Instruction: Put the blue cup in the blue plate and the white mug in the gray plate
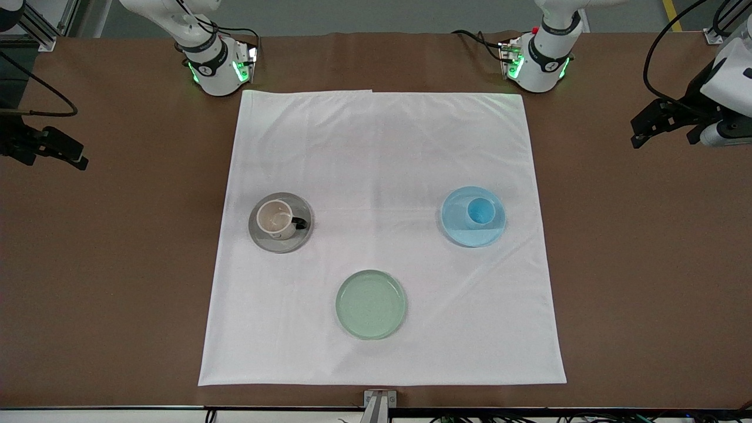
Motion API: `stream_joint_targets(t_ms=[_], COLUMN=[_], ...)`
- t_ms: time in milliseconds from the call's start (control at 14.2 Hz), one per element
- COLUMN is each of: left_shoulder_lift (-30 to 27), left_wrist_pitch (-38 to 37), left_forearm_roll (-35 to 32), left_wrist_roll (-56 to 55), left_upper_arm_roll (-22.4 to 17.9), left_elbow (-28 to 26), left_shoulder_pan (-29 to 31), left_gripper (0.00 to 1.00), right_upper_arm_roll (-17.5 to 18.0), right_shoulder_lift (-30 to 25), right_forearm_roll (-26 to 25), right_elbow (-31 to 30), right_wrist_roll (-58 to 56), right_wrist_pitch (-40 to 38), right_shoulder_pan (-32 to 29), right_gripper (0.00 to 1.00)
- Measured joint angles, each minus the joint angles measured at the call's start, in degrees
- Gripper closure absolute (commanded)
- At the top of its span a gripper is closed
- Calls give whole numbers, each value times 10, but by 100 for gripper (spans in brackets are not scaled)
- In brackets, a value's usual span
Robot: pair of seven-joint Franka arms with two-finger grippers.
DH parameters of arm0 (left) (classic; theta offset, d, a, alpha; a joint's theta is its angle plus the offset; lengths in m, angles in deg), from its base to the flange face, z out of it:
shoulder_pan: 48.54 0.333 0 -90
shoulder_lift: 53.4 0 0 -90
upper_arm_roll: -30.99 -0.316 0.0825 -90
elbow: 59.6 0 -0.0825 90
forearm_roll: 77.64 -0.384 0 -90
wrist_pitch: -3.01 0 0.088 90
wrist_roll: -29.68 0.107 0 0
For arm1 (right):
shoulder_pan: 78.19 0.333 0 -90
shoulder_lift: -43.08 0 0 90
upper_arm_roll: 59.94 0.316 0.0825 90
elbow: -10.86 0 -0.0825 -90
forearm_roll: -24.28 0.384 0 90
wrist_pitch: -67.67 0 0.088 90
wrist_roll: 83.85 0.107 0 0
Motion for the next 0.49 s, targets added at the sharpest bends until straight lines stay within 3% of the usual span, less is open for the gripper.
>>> stream_joint_targets(t_ms=[491], left_shoulder_lift=[1], left_wrist_pitch=[0], left_forearm_roll=[7], left_wrist_roll=[1], left_upper_arm_roll=[1], left_elbow=[0], left_shoulder_pan=[-1], left_gripper=[0], right_upper_arm_roll=[0], right_shoulder_lift=[0], right_forearm_roll=[0], right_elbow=[0], right_wrist_roll=[0], right_wrist_pitch=[-4], right_shoulder_pan=[0], right_gripper=[0])
